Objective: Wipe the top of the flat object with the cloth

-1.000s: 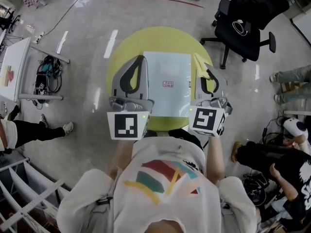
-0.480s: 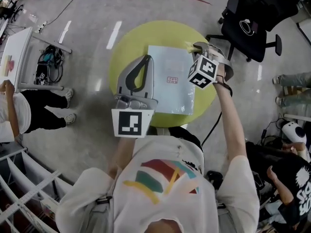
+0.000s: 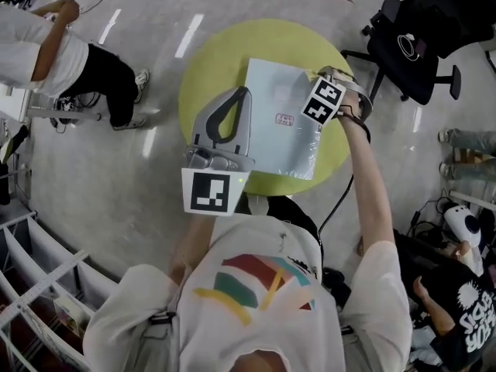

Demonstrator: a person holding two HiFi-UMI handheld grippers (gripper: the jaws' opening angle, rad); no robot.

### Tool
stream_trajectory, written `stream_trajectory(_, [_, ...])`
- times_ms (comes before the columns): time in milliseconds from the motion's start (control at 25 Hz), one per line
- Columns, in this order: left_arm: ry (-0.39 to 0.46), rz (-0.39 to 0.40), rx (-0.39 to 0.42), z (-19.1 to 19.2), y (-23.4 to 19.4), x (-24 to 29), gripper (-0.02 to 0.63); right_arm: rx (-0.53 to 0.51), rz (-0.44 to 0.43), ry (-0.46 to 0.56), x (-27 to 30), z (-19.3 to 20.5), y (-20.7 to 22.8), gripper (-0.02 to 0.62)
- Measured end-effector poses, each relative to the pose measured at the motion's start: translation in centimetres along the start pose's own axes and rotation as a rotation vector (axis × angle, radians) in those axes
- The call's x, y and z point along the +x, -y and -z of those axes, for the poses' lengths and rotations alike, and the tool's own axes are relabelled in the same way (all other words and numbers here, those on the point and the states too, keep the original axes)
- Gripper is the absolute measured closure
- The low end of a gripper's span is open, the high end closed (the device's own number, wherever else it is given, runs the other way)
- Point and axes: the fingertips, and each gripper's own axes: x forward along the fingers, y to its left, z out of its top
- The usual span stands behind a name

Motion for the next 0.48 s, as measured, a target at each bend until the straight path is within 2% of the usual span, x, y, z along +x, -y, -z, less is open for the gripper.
stream_trajectory(280, [-0.032,-0.019,-0.012,1.2,-1.3,0.0,0.589,-0.043,-0.038,-0.023,1.5,-0.3,-0.3,0.568])
stream_trajectory(480, [-0.032,-0.024,-0.013,1.6,-1.6,0.1,0.589,-0.059,-0.099,-0.007,1.1,-0.6,-1.2,0.568])
